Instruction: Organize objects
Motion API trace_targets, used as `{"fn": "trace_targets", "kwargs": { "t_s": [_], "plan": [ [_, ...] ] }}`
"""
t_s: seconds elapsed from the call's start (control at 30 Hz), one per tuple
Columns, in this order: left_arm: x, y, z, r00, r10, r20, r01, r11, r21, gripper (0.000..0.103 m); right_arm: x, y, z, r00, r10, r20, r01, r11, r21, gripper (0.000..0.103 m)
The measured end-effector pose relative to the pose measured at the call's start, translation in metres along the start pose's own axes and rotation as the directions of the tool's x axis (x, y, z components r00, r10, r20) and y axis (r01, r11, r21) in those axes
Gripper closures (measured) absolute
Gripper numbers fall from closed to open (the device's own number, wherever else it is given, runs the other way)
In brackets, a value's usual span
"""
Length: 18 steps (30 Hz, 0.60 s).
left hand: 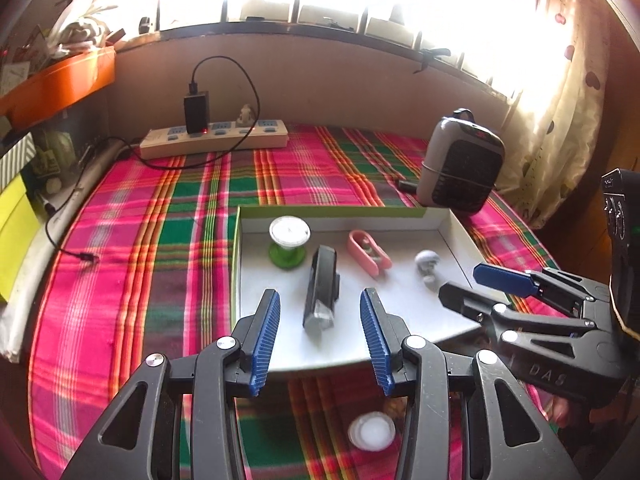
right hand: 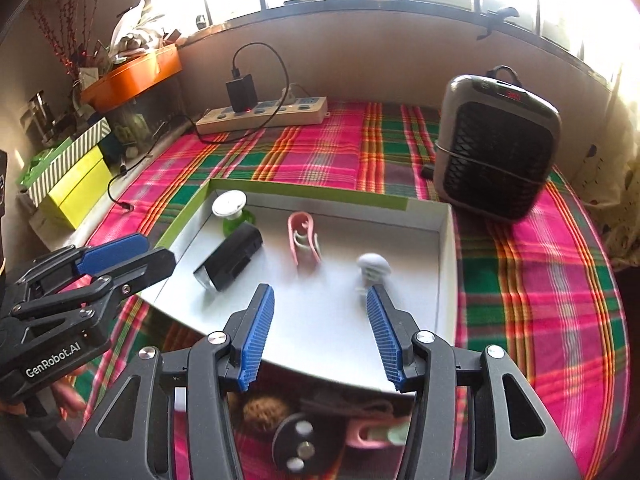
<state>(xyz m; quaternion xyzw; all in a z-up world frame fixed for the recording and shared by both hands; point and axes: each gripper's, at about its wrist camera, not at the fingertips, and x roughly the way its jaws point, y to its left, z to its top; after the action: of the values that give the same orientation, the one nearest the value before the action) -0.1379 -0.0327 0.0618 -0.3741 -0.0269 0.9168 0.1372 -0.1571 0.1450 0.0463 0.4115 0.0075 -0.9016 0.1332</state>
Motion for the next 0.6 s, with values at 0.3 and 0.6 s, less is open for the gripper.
{"fn": "trace_targets", "kwargs": {
  "t_s": [0.3,0.6],
  "plan": [
    [-0.016,0.001,-0.030,0.999,-0.037,-0.003,0.037,0.999,-0.035,0.063,-0.034,-0.016,-0.028,0.999,-0.007,0.053,0.007,1.000,0.003,0.049],
    [-0.014,0.000,-0.058,0.997,-0.059,-0.046,0.057,0.997,-0.043,0.063,-0.051,-0.033,-0.063,0.998,-0.048,0.050,0.047,0.999,0.027,0.048]
  ]
}}
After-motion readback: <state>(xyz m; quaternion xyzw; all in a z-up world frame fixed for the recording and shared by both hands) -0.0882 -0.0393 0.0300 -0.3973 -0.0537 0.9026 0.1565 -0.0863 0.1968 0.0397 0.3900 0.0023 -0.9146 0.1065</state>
